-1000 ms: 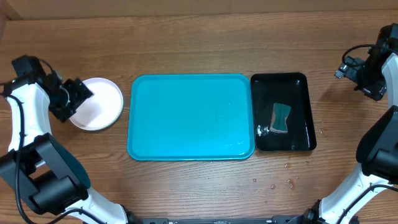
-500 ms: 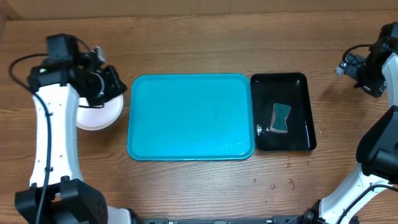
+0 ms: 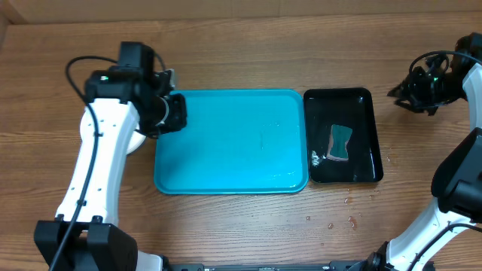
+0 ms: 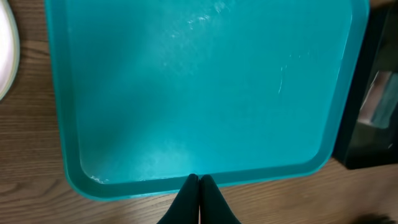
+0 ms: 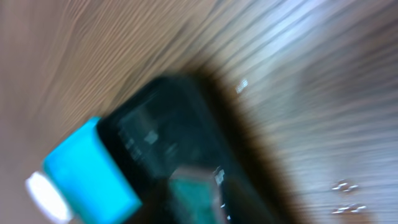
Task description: Clean dirty plates on tray and stack at the side
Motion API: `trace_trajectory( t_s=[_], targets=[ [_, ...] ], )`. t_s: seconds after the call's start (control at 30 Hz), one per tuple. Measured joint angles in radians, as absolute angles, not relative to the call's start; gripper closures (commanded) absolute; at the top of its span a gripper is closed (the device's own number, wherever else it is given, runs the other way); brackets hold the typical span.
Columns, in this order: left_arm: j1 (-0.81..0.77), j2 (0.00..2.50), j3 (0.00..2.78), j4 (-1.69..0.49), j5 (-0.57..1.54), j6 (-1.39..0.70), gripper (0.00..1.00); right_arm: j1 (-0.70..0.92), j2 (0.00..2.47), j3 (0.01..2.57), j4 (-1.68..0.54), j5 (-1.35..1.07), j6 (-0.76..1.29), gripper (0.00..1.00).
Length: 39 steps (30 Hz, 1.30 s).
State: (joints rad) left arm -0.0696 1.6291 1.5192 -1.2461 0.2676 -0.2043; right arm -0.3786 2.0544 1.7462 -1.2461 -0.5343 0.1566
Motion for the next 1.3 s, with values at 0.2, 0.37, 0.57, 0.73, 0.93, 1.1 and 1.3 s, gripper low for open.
trace_trajectory(
  t_s=[0.2, 0.37, 0.57, 0.73, 0.93, 1.1, 1.3],
  targets=[
    [-0.146, 1.629, 1.517, -1.242, 0.212, -0.229, 0.96, -0.358, 1.986, 1.746, -1.432, -0.624, 0.080, 0.96],
    [-0.165, 1.629, 1.516, -1.230, 0.195, -0.244, 0.96, -0.275, 1.846, 1.746, -1.599, -0.566, 0.023, 0.96],
    [-0.177, 1.629, 1.515, -1.226, 0.186, -0.259, 0.96, -0.131, 1.736, 1.646, -1.613, -0.478, 0.019, 0.96],
    [-0.177, 1.629, 1.515, -1.226, 0.182, -0.260, 0.96, -0.013, 1.732, 1.486, -1.495, -0.390, 0.094, 0.96],
    [-0.177, 1.629, 1.514, -1.222, 0.182, -0.260, 0.95, 0.140, 1.732, 1.330, -1.377, -0.262, 0.225, 0.96],
    [-0.177, 1.630, 1.514, -1.218, 0.182, -0.260, 0.95, 0.252, 1.732, 1.290, -1.317, -0.141, 0.335, 0.96],
    [-0.177, 1.639, 1.514, -1.216, 0.181, -0.260, 0.94, 0.339, 1.732, 1.221, -1.243, -0.067, 0.429, 0.96]
  ],
)
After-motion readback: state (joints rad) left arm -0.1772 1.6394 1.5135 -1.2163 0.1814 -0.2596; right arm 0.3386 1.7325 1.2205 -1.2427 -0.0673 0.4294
